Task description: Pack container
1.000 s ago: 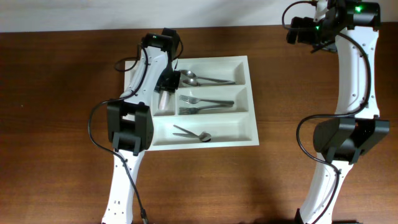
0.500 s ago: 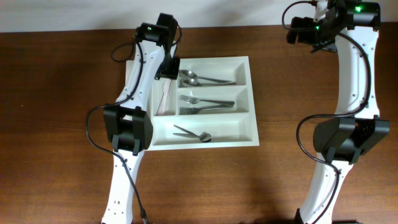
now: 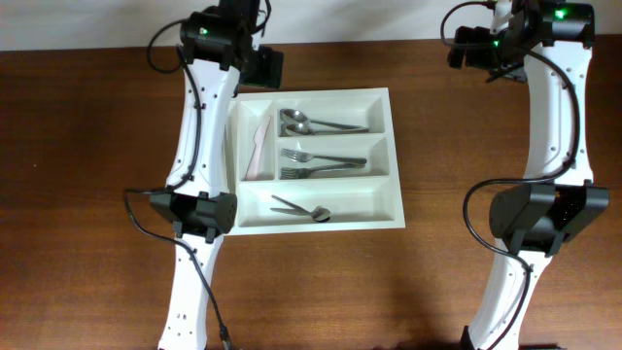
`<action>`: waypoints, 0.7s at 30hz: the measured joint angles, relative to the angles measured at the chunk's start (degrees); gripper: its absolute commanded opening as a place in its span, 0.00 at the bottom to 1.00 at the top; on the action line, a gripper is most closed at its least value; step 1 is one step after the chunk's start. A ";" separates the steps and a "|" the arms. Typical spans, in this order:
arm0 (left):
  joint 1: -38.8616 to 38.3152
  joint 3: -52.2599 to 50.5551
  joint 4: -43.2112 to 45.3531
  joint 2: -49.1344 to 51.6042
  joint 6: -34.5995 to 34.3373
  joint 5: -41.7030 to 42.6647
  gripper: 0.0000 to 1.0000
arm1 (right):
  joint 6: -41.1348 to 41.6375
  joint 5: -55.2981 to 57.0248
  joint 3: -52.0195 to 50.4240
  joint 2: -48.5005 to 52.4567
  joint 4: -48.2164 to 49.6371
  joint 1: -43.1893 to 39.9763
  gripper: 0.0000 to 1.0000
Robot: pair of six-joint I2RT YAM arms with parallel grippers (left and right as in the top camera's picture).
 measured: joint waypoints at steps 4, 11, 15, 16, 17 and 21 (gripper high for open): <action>0.72 0.04 0.00 -0.07 0.02 -3.30 0.99 | 0.00 0.00 0.00 0.00 0.00 0.00 0.99; 1.05 0.04 0.02 -0.07 0.02 -6.56 0.99 | 0.00 0.00 0.00 0.00 0.00 0.00 0.99; 1.01 0.04 0.00 -0.07 0.02 -7.06 0.99 | 0.00 0.00 0.00 0.00 0.00 0.00 0.99; 1.01 0.04 0.00 -0.07 0.02 -7.08 0.99 | -0.02 0.00 0.00 0.00 0.00 0.00 0.99; 1.03 0.04 0.00 -0.07 0.02 -7.10 0.99 | -0.02 -0.02 0.00 0.00 0.00 0.00 0.99; 1.03 0.04 0.00 -0.07 0.02 -7.26 0.99 | -0.02 0.00 0.00 0.00 0.00 0.00 0.99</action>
